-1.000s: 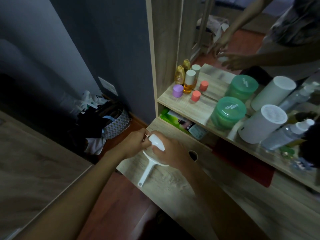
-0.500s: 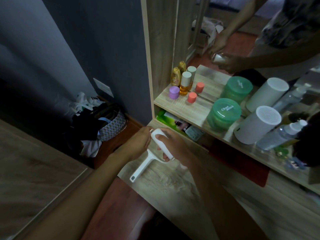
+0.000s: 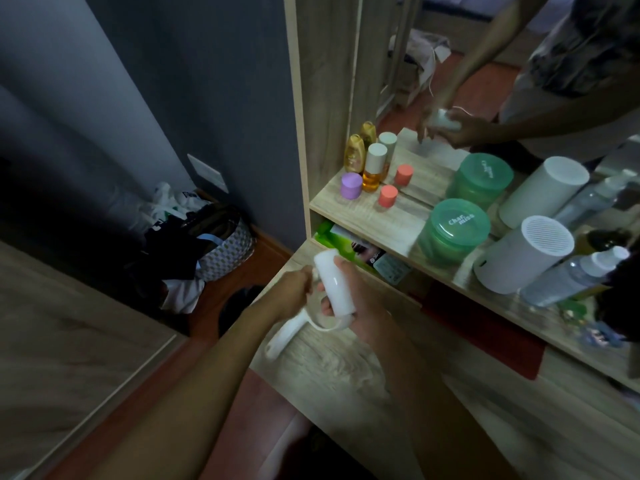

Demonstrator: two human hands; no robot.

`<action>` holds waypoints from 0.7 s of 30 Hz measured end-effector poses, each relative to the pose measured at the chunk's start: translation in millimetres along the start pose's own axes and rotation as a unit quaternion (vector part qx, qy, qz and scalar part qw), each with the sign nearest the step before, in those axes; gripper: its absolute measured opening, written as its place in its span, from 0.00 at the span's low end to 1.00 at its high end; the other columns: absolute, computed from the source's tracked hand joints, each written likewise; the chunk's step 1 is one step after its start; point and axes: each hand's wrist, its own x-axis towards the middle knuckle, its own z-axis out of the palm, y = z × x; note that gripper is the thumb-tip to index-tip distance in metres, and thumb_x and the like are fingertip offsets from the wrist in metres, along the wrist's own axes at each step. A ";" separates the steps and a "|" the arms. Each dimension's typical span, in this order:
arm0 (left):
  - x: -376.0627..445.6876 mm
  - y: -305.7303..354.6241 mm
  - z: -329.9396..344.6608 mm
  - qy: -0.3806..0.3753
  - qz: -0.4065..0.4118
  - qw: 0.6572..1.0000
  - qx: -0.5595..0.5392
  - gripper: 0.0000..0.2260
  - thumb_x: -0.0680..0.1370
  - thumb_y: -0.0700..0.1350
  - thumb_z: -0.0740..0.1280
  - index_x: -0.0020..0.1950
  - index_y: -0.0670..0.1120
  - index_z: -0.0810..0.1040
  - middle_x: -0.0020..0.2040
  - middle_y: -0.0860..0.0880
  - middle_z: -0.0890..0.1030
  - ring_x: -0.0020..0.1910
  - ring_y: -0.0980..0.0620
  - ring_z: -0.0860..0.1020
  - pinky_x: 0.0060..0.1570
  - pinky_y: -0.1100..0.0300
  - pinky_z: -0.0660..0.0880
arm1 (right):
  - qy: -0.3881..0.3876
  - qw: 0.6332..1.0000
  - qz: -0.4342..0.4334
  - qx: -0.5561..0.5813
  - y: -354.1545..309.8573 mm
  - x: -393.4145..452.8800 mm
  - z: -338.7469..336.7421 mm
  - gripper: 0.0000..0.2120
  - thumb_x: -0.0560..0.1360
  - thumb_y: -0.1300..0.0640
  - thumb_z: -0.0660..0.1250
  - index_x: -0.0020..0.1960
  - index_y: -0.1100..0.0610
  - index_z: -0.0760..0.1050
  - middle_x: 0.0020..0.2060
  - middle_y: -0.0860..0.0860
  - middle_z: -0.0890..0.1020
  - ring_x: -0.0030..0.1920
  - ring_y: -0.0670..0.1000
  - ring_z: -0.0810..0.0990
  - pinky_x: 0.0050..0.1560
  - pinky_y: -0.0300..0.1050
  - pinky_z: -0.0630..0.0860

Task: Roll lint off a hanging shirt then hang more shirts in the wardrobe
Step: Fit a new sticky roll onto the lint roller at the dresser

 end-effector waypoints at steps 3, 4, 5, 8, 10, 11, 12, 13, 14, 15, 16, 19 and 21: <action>-8.5 -22.2 18.2 -0.028 -0.091 0.995 -0.019 0.12 0.76 0.30 0.56 0.43 0.46 0.70 0.49 0.37 0.80 0.49 0.40 0.78 0.43 0.60 0.66 | -0.033 0.997 -0.061 -0.044 -20.0 2.6 1.4 0.15 0.76 0.47 0.65 0.48 0.61 0.76 0.30 0.54 0.79 0.21 0.49 0.75 0.21 0.37 0.71; -10.2 -29.6 23.5 -0.023 -0.114 0.992 -0.043 0.12 0.77 0.31 0.56 0.41 0.46 0.71 0.51 0.35 0.80 0.51 0.38 0.78 0.43 0.59 0.67 | -0.048 0.997 -0.061 -0.030 -28.0 1.2 2.0 0.15 0.77 0.47 0.63 0.51 0.61 0.76 0.29 0.53 0.79 0.20 0.49 0.74 0.21 0.37 0.70; -10.3 -34.8 27.7 -0.018 -0.139 0.988 -0.065 0.11 0.77 0.32 0.57 0.42 0.45 0.74 0.51 0.34 0.80 0.53 0.37 0.78 0.45 0.58 0.69 | -0.062 0.996 -0.055 -0.013 -35.0 -0.1 1.8 0.16 0.77 0.47 0.63 0.52 0.60 0.75 0.30 0.53 0.78 0.20 0.49 0.74 0.21 0.37 0.70; -0.2 -41.6 38.6 0.000 -0.191 0.978 -0.083 0.11 0.79 0.37 0.59 0.59 0.37 0.75 0.55 0.37 0.81 0.55 0.39 0.78 0.52 0.54 0.73 | -0.042 0.999 0.001 0.032 -35.8 0.7 1.8 0.16 0.78 0.44 0.61 0.50 0.58 0.75 0.31 0.53 0.77 0.21 0.48 0.73 0.22 0.35 0.70; 8.4 -43.7 44.6 0.007 -0.235 0.964 -0.123 0.12 0.80 0.40 0.61 0.59 0.35 0.75 0.56 0.37 0.81 0.54 0.39 0.79 0.53 0.51 0.76 | 0.005 0.998 0.026 0.060 -24.4 3.3 -2.6 0.16 0.78 0.45 0.62 0.52 0.58 0.74 0.34 0.54 0.77 0.21 0.48 0.74 0.21 0.36 0.71; 12.6 -45.7 48.3 0.009 -0.257 0.957 -0.135 0.12 0.79 0.41 0.63 0.58 0.35 0.76 0.56 0.37 0.81 0.54 0.39 0.80 0.53 0.49 0.78 | 0.011 0.996 0.030 0.081 -15.8 5.5 -6.8 0.17 0.79 0.46 0.61 0.59 0.58 0.73 0.35 0.55 0.77 0.22 0.48 0.76 0.22 0.37 0.73; 15.3 -45.2 50.1 0.006 -0.276 0.951 -0.140 0.12 0.77 0.40 0.66 0.58 0.35 0.76 0.56 0.37 0.81 0.53 0.39 0.81 0.53 0.48 0.78 | 0.004 0.994 0.031 0.103 -8.2 5.3 -11.6 0.20 0.80 0.47 0.60 0.66 0.57 0.70 0.37 0.56 0.78 0.25 0.48 0.78 0.24 0.38 0.76; 17.7 -44.8 53.4 -0.001 -0.291 0.946 -0.143 0.13 0.75 0.38 0.68 0.58 0.35 0.75 0.56 0.37 0.81 0.54 0.40 0.81 0.54 0.49 0.78 | 0.000 0.993 0.030 0.118 -2.4 3.9 -16.1 0.22 0.80 0.48 0.60 0.71 0.55 0.66 0.38 0.57 0.79 0.27 0.49 0.79 0.27 0.40 0.77; 21.0 -44.0 56.4 -0.005 -0.301 0.943 -0.142 0.15 0.74 0.37 0.70 0.59 0.35 0.75 0.58 0.38 0.81 0.56 0.40 0.80 0.55 0.51 0.78 | -0.002 0.991 0.027 0.128 2.1 2.9 -21.0 0.23 0.80 0.49 0.60 0.73 0.53 0.64 0.38 0.57 0.80 0.29 0.50 0.80 0.29 0.41 0.78; 22.2 -38.4 56.4 0.006 -0.306 0.942 -0.141 0.15 0.74 0.36 0.69 0.59 0.35 0.75 0.58 0.38 0.80 0.57 0.39 0.79 0.56 0.52 0.77 | 0.000 0.991 0.025 0.130 5.2 1.1 -24.6 0.22 0.80 0.50 0.61 0.73 0.53 0.64 0.38 0.57 0.80 0.31 0.50 0.80 0.30 0.42 0.79; 24.9 -35.8 57.7 0.021 -0.309 0.939 -0.152 0.13 0.75 0.36 0.67 0.59 0.34 0.75 0.57 0.37 0.80 0.57 0.39 0.79 0.54 0.53 0.78 | 0.005 0.992 0.024 0.124 7.4 0.7 -26.7 0.21 0.80 0.50 0.62 0.71 0.54 0.66 0.38 0.56 0.80 0.32 0.50 0.80 0.31 0.43 0.79; 32.8 -27.2 59.4 0.063 -0.305 0.920 -0.237 0.08 0.78 0.38 0.62 0.52 0.35 0.78 0.49 0.37 0.82 0.49 0.37 0.82 0.43 0.51 0.82 | 0.031 0.997 0.040 0.064 8.7 -4.0 -25.9 0.14 0.79 0.47 0.62 0.56 0.57 0.74 0.36 0.53 0.79 0.33 0.48 0.78 0.30 0.40 0.76; 36.2 -22.3 60.7 0.058 -0.287 0.914 -0.281 0.10 0.79 0.42 0.62 0.51 0.36 0.79 0.45 0.36 0.83 0.41 0.42 0.85 0.43 0.53 0.82 | 0.046 0.995 0.043 0.078 10.9 -4.9 -27.1 0.14 0.77 0.48 0.65 0.58 0.55 0.74 0.42 0.55 0.79 0.35 0.49 0.78 0.29 0.40 0.77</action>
